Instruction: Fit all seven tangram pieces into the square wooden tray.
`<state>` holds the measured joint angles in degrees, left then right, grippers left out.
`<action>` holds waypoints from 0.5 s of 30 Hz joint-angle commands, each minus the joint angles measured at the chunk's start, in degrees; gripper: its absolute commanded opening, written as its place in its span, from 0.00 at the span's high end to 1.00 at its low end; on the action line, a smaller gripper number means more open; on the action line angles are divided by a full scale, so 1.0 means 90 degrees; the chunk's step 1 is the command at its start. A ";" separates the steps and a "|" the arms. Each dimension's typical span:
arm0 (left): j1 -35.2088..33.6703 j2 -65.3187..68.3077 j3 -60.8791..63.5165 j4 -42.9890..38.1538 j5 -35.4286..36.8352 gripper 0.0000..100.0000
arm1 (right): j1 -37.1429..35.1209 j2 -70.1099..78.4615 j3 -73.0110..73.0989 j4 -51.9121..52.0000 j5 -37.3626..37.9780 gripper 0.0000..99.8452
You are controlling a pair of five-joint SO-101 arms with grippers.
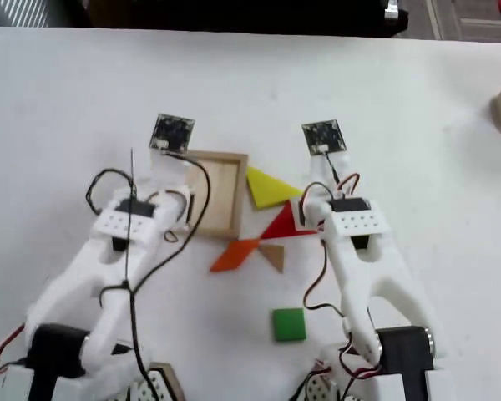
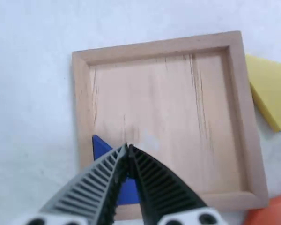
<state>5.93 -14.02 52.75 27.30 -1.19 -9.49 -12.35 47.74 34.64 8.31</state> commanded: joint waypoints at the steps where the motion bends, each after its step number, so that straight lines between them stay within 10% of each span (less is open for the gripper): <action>1: -0.0063 -0.1099 0.0449 -0.0332 -0.0068 0.97 | 0.0083 -0.0083 -0.0215 0.0190 0.0039 0.98; 15: -0.0767 -0.1851 0.0606 -0.0293 -0.0010 0.97 | 0.0650 0.0308 -0.0830 0.0816 -0.0928 0.90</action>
<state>-0.13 -28.35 60.13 25.54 -1.10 -1.41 -9.27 42.99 41.49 0.48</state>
